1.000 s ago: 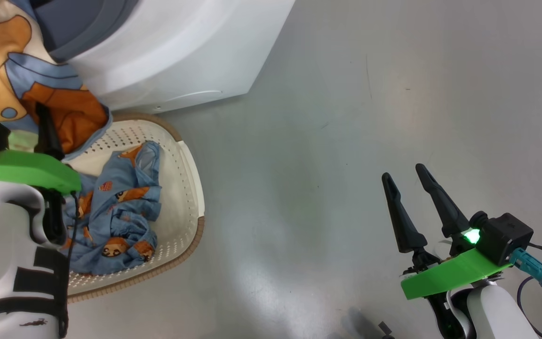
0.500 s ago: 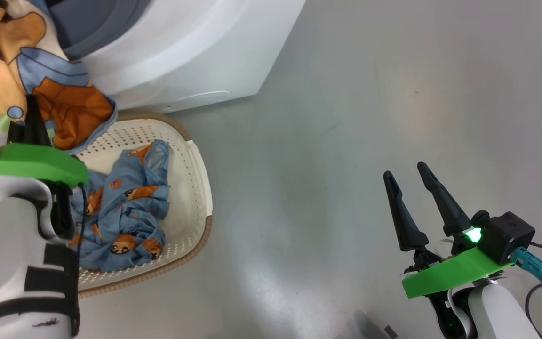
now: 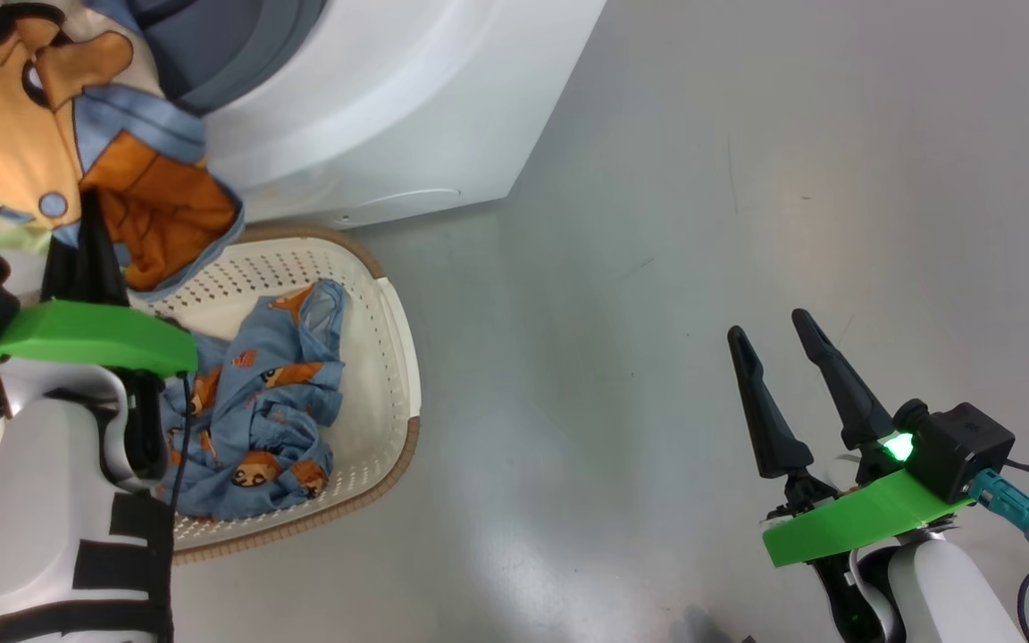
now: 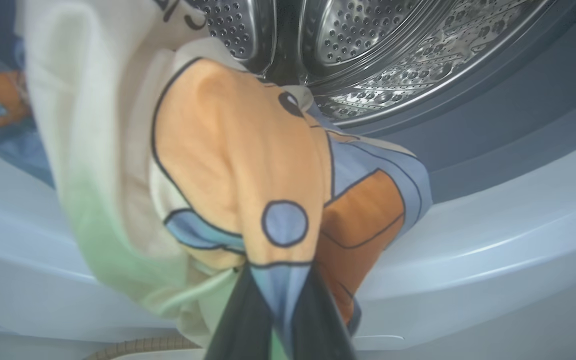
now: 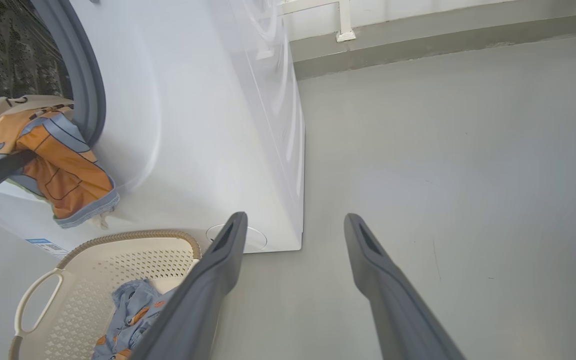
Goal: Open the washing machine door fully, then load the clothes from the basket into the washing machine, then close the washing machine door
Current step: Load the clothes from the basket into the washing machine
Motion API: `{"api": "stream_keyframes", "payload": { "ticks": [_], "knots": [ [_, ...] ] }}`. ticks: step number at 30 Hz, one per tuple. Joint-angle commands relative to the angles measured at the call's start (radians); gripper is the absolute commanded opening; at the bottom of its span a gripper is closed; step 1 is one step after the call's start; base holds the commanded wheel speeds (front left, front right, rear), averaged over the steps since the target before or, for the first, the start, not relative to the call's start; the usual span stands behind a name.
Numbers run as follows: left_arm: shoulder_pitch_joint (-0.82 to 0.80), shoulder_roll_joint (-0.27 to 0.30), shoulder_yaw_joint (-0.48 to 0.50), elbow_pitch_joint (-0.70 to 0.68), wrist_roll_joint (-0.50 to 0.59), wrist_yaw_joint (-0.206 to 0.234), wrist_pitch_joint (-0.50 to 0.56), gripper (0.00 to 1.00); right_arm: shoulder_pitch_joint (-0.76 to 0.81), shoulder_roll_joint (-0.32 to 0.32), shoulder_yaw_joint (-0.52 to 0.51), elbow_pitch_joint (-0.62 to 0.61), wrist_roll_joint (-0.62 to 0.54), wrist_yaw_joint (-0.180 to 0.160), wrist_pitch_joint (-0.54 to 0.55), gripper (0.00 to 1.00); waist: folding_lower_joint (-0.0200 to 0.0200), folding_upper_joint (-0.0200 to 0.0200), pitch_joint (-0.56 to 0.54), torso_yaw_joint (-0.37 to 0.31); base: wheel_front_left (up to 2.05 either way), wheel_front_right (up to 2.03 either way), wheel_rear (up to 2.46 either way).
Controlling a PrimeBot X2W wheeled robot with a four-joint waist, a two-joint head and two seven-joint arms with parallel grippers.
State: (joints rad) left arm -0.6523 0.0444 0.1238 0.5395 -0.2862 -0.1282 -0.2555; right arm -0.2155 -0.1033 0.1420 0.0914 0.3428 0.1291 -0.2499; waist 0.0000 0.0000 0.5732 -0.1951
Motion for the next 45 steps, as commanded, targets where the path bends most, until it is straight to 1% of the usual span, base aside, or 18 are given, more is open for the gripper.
{"api": "stream_keyframes", "payload": {
  "ticks": [1, 8, 13, 17, 22, 24, 25, 29, 37, 45],
  "knots": [
    [0.015, 0.024, 0.012, -0.035, -0.007, -0.002, -0.006, 0.0, 0.017, -0.006, 0.019, -0.019, -0.012, 0.002, -0.012, 1.0, 0.0, 0.0, -0.005, -0.002, 0.0, 0.0, 0.0],
    [-0.026, 0.055, -0.021, -0.08, 0.0, -0.001, 0.006, 0.0, 0.027, 0.009, 0.029, -0.011, -0.004, 0.002, -0.012, 1.0, 0.0, 0.0, -0.026, -0.024, 0.0, 0.0, 0.0],
    [-0.091, 0.095, -0.019, -0.095, 0.012, 0.016, 0.043, 0.0, 0.034, 0.02, 0.04, -0.006, 0.004, 0.002, -0.012, 1.0, 0.0, 0.0, -0.034, -0.049, 0.0, 0.0, 0.0],
    [-0.186, 0.144, -0.017, -0.074, 0.031, 0.039, 0.077, 0.0, 0.041, 0.027, 0.05, 0.0, 0.009, 0.002, -0.012, 1.0, 0.0, 0.0, -0.034, -0.08, 0.0, 0.0, 0.0],
    [-0.286, 0.186, -0.02, -0.003, 0.049, 0.059, 0.095, 0.0, 0.048, 0.032, 0.058, 0.003, 0.012, 0.002, -0.012, 1.0, 0.0, 0.0, -0.028, -0.107, 0.0, 0.0, 0.0],
    [-0.343, 0.208, -0.029, 0.056, 0.066, 0.069, 0.096, 0.0, 0.051, 0.035, 0.063, 0.004, 0.013, 0.002, -0.012, 1.0, 0.0, 0.0, -0.021, -0.121, 0.0, 0.0, 0.0],
    [-0.343, 0.208, -0.029, 0.056, 0.066, 0.069, 0.096, 0.0, 0.051, 0.035, 0.063, 0.004, 0.013, 0.002, -0.012, 1.0, 0.0, 0.0, -0.021, -0.121, 0.0, 0.0, 0.0],
    [-0.416, 0.227, -0.041, 0.138, 0.079, 0.078, 0.089, 0.0, 0.051, 0.038, 0.075, 0.005, 0.017, 0.002, -0.012, 1.0, 0.0, 0.0, -0.006, -0.138, 0.0, 0.0, 0.0],
    [-0.566, 0.276, -0.075, 0.299, 0.111, 0.071, 0.05, 0.0, 0.057, 0.04, 0.092, 0.009, 0.022, 0.002, -0.012, 1.0, 0.0, 0.0, 0.032, -0.168, 0.0, 0.0, 0.0],
    [-0.69, 0.32, -0.099, 0.419, 0.133, 0.068, 0.012, 0.0, 0.077, 0.031, 0.096, 0.003, 0.024, 0.002, -0.012, 1.0, 0.0, 0.0, 0.074, -0.181, 0.0, 0.0, 0.0]
  ]
}}
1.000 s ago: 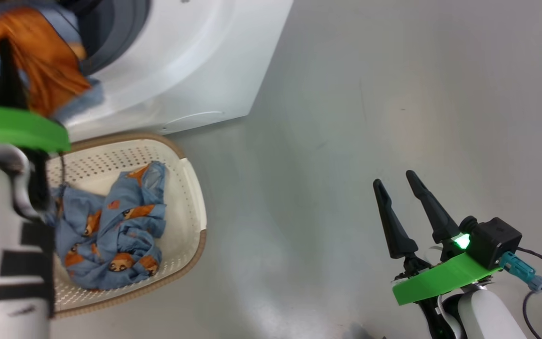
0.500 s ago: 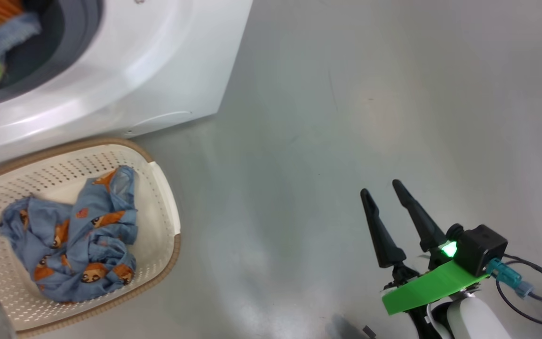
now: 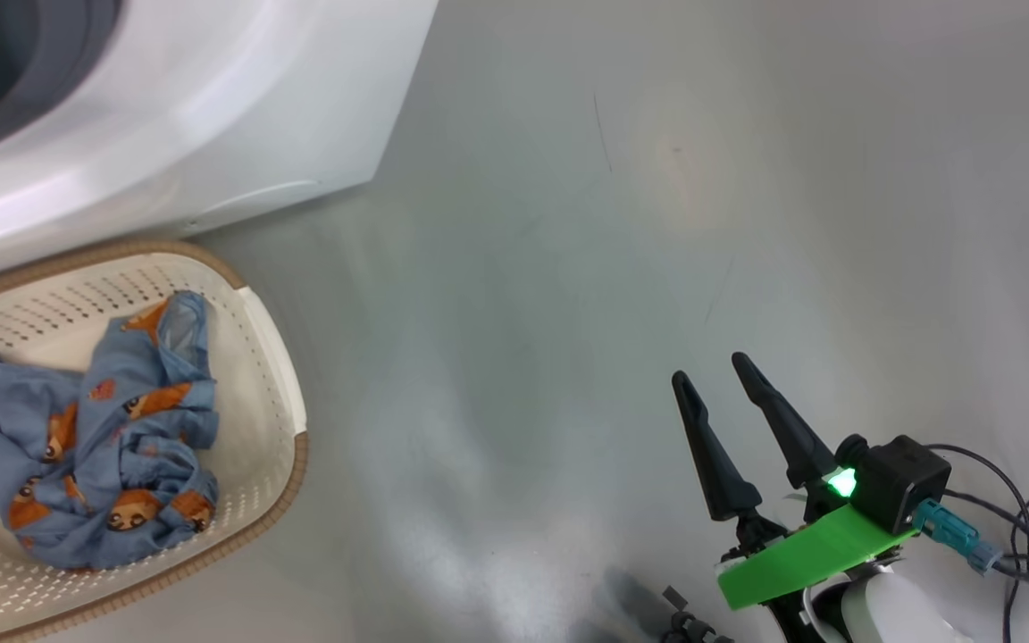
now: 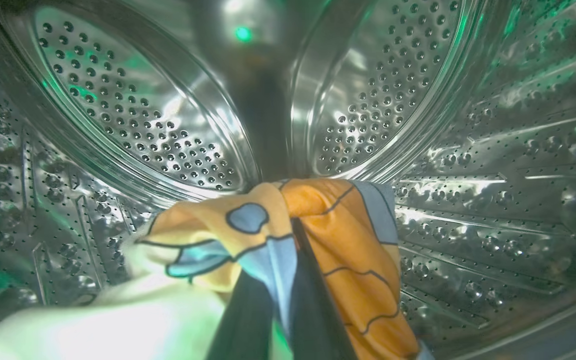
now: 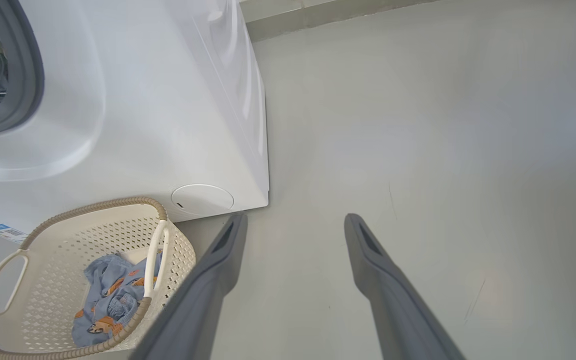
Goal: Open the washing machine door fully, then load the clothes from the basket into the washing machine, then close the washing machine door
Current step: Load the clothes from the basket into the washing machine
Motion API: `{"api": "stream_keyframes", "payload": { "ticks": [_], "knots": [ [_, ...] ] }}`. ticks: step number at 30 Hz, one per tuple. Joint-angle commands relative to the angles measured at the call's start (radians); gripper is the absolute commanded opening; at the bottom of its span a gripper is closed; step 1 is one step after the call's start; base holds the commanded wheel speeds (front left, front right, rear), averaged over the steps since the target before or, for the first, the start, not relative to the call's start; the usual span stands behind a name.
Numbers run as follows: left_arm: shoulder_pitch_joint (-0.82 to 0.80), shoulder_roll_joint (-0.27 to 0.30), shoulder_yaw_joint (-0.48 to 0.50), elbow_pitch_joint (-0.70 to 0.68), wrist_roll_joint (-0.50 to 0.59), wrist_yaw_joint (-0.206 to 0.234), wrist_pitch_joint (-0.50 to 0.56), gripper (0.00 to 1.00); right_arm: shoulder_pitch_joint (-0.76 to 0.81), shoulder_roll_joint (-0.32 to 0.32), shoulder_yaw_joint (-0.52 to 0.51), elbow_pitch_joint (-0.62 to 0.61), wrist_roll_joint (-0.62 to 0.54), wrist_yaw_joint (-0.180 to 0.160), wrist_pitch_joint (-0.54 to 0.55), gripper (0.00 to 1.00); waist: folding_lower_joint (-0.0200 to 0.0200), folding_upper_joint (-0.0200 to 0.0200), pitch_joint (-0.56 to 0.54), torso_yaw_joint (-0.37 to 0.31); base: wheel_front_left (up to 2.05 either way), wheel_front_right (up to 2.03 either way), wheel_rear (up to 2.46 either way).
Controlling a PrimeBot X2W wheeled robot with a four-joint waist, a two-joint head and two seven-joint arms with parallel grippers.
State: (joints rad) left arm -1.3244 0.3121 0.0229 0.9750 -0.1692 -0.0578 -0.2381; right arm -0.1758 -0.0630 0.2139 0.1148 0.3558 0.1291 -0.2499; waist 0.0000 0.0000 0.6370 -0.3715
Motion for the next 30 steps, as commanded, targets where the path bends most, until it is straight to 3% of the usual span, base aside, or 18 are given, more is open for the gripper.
{"api": "stream_keyframes", "payload": {
  "ticks": [1, 6, 15, 21, 22, 24, 25, 26, 27, 28, 30],
  "knots": [
    [-0.029, 0.057, 0.001, -0.004, 0.018, -0.003, -0.009, 0.0, 0.039, -0.01, 0.025, -0.021, 0.011, 0.002, -0.012, 1.0, 0.0, 0.0, 0.014, -0.005, 0.0, 0.0, 0.0],
    [-0.073, 0.075, 0.004, 0.004, 0.021, 0.014, -0.022, 0.0, 0.041, -0.011, 0.034, -0.027, 0.014, 0.002, -0.012, 1.0, 0.0, 0.0, 0.035, -0.009, 0.0, 0.0, 0.0],
    [-0.057, 0.083, 0.03, -0.142, 0.037, 0.049, -0.023, 0.0, 0.028, -0.006, 0.05, -0.027, 0.02, 0.002, -0.012, 1.0, 0.0, 0.0, 0.067, -0.012, 0.0, 0.0, 0.0],
    [-0.048, 0.08, 0.002, -0.029, 0.064, 0.057, -0.023, 0.0, 0.03, -0.003, 0.059, -0.015, 0.025, 0.002, -0.012, 1.0, 0.0, 0.0, 0.05, -0.01, 0.0, 0.0, 0.0],
    [-0.057, 0.08, -0.004, -0.002, 0.066, 0.056, -0.02, 0.06, 0.031, -0.003, 0.06, -0.014, 0.025, 0.002, -0.012, 1.0, 0.0, 0.0, 0.046, -0.009, 0.0, 0.0, 0.0],
    [-0.075, 0.078, -0.014, 0.045, 0.071, 0.057, -0.015, 0.31, 0.033, -0.003, 0.061, -0.012, 0.026, 0.002, -0.012, 1.0, 0.0, 0.0, 0.04, -0.009, 0.0, 0.0, 0.0],
    [-0.083, 0.076, -0.019, 0.068, 0.073, 0.058, -0.007, 0.5, 0.034, -0.003, 0.06, -0.012, 0.027, 0.002, -0.012, 1.0, 0.0, 0.0, 0.036, -0.008, 0.0, 0.0, 0.0],
    [-0.083, 0.076, -0.019, 0.068, 0.073, 0.058, -0.007, 0.5, 0.034, -0.003, 0.06, -0.012, 0.027, 0.002, -0.012, 1.0, 0.0, 0.0, 0.036, -0.008, 0.0, 0.0, 0.0],
    [-0.091, 0.075, -0.024, 0.089, 0.075, 0.059, 0.001, 0.89, 0.035, -0.003, 0.059, -0.012, 0.027, 0.002, -0.012, 1.0, 0.0, 0.0, 0.032, -0.008, 0.0, 0.0, 0.0],
    [-0.098, 0.075, -0.029, 0.108, 0.079, 0.065, 0.006, 1.0, 0.036, -0.003, 0.058, -0.012, 0.027, 0.002, -0.012, 1.0, 0.0, 0.0, 0.029, -0.008, 0.0, 0.0, 0.0],
    [-0.112, 0.071, -0.034, 0.143, 0.08, 0.072, 0.019, 1.0, 0.038, -0.004, 0.055, -0.012, 0.027, 0.002, -0.012, 1.0, 0.0, 0.0, 0.021, -0.006, 0.0, 0.0, 0.0]
  ]
}}
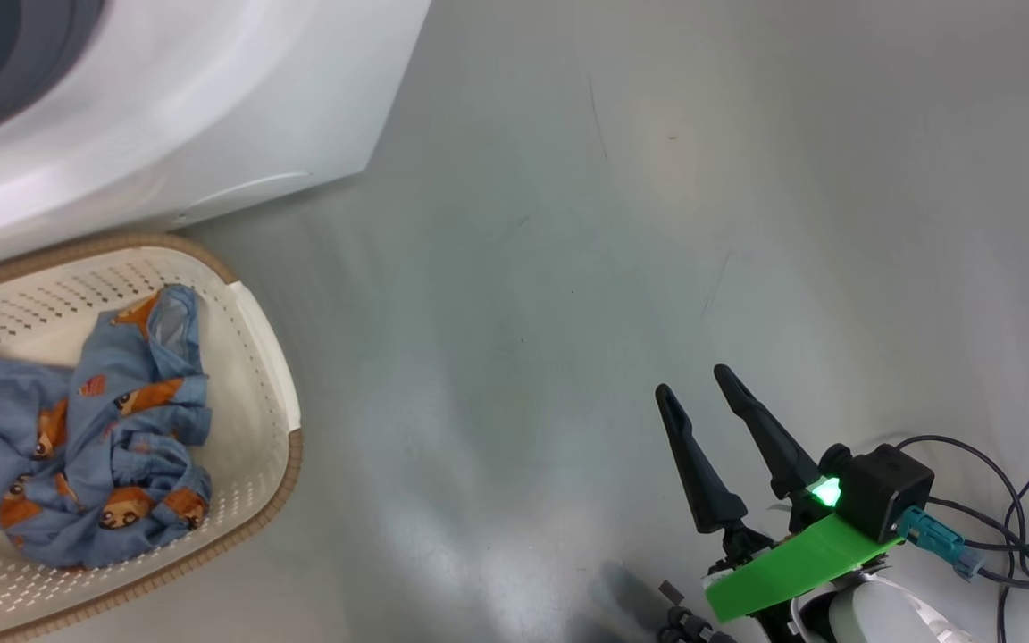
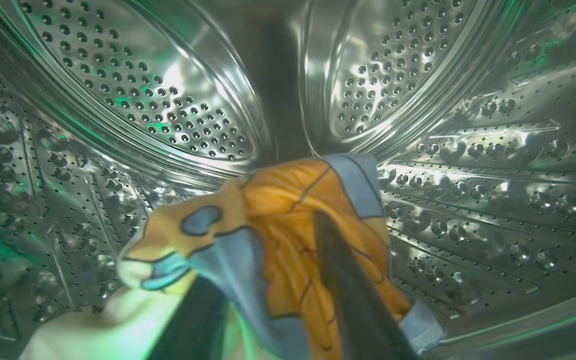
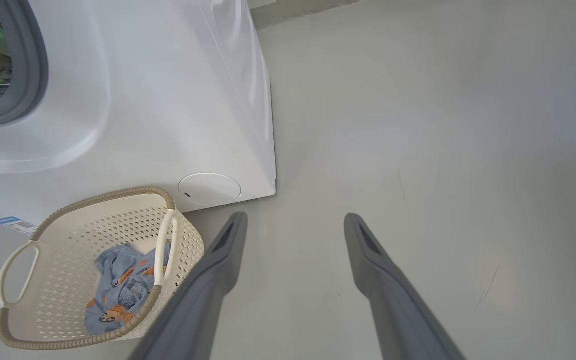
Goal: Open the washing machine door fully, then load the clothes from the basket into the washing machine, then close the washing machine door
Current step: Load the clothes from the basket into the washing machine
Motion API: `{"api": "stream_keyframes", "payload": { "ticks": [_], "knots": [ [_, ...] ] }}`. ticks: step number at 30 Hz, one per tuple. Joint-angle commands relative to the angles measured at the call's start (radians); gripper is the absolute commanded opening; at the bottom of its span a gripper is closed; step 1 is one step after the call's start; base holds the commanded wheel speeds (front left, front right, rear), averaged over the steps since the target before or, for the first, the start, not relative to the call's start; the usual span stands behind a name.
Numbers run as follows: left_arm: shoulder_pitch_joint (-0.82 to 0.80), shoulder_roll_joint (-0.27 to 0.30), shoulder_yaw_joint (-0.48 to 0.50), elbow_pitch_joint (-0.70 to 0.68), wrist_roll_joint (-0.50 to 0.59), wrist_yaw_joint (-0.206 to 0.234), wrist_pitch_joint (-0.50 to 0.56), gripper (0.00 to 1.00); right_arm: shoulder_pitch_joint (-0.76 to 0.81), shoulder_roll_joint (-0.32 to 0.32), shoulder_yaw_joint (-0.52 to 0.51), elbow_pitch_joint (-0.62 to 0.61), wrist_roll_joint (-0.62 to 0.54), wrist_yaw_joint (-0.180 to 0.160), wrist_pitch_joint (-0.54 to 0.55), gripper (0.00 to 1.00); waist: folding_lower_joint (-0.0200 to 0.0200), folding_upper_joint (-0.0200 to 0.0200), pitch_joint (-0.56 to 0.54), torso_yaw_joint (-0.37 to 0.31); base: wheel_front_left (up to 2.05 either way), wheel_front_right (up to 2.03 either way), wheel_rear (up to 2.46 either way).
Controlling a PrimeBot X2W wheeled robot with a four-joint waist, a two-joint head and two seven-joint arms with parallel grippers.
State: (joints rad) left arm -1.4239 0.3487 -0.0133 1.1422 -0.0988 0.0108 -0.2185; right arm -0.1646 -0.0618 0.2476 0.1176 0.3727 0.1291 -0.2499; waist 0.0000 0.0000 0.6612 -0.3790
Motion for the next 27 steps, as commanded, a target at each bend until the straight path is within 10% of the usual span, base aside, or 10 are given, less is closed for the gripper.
{"api": "stream_keyframes", "payload": {
  "ticks": [1, 27],
  "knots": [
    [-0.018, 0.03, -0.002, -0.01, 0.01, 0.006, 0.005, 1.0, 0.028, -0.006, 0.02, -0.015, 0.01, 0.002, -0.012, 1.0, 0.0, 0.0, -0.007, 0.002, 0.0, 0.0, 0.0],
    [0.047, -0.098, -0.001, 0.112, -0.069, 0.038, -0.033, 1.0, 0.019, -0.031, -0.002, -0.012, 0.004, 0.002, -0.012, 1.0, 0.0, 0.0, -0.107, 0.111, 0.0, 0.0, 0.0]
  ]
}}
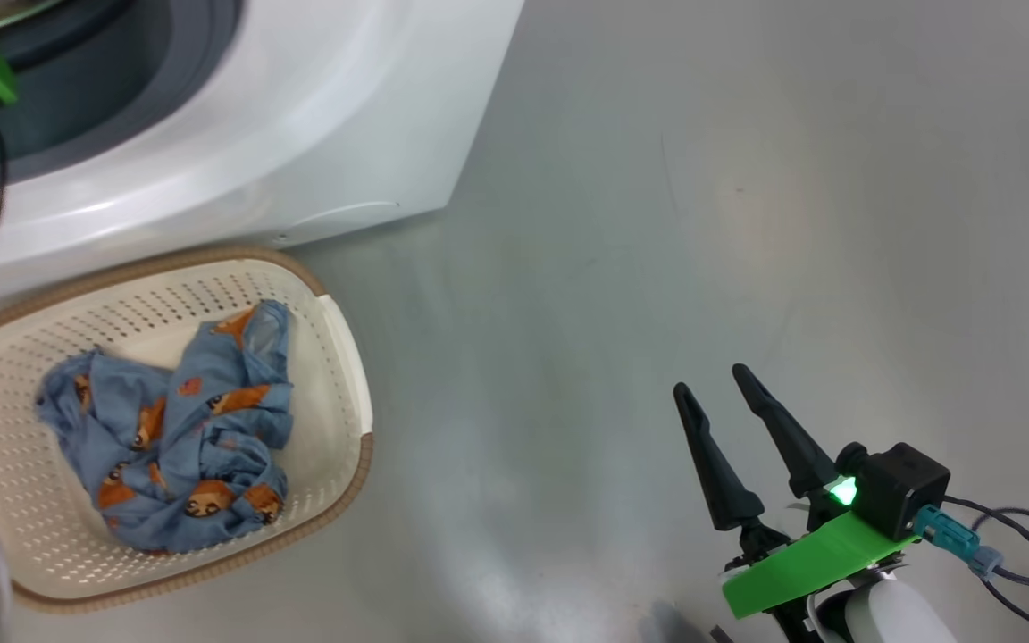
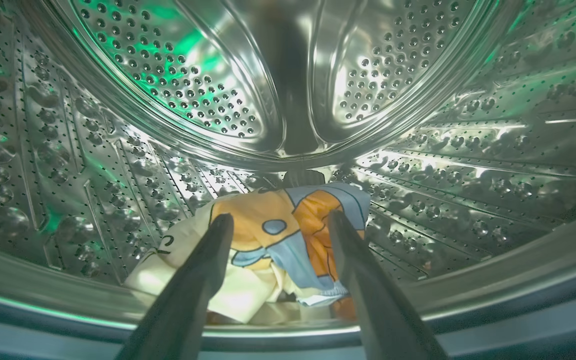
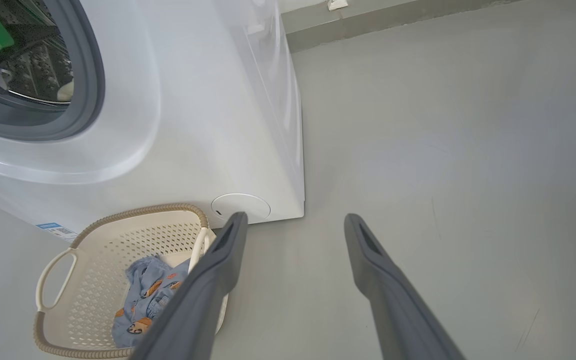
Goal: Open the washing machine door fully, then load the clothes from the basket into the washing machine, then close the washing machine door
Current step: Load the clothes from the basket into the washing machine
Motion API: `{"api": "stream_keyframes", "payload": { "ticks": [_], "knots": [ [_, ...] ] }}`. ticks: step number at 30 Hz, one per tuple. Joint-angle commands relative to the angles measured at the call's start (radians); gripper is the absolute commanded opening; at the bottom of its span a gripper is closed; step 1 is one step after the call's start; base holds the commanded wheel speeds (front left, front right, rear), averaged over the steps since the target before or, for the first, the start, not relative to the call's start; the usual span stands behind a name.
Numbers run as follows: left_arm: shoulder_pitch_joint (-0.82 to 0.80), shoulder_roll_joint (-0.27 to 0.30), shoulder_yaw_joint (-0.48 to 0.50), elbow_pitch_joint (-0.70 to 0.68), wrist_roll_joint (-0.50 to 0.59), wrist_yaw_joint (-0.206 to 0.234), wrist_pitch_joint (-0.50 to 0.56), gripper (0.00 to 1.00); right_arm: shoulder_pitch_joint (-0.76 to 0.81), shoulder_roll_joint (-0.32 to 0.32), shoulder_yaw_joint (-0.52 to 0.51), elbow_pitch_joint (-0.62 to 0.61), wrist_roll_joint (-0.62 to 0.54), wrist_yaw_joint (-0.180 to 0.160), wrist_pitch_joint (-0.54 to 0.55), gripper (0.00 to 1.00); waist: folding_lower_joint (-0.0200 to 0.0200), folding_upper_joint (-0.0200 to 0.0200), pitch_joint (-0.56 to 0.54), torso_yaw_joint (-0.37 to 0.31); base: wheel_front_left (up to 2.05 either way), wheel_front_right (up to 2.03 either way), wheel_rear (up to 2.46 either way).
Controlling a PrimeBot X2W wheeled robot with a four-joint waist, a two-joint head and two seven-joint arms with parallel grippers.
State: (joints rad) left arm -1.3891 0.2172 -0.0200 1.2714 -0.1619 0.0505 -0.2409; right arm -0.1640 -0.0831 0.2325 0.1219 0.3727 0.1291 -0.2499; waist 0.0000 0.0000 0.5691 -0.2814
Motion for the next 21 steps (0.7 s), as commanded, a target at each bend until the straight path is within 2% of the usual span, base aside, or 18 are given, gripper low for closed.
{"api": "stream_keyframes", "payload": {
  "ticks": [1, 11, 21],
  "knots": [
    [0.022, 0.029, 0.006, -0.017, -0.009, -0.003, -0.012, 1.0, 0.017, -0.011, 0.012, -0.015, 0.004, 0.002, -0.012, 1.0, 0.0, 0.0, -0.022, 0.018, 0.0, 0.0, 0.0],
    [0.157, -0.007, 0.029, -0.057, -0.054, -0.03, -0.02, 1.0, 0.018, -0.023, -0.005, -0.009, -0.001, 0.002, -0.012, 1.0, 0.0, 0.0, -0.132, 0.057, 0.0, 0.0, 0.0],
    [0.372, -0.043, 0.047, -0.193, -0.078, -0.07, -0.021, 1.0, 0.057, -0.038, -0.033, 0.001, -0.001, 0.002, -0.012, 1.0, 0.0, 0.0, -0.263, 0.097, 0.0, 0.0, 0.0]
  ]
}}
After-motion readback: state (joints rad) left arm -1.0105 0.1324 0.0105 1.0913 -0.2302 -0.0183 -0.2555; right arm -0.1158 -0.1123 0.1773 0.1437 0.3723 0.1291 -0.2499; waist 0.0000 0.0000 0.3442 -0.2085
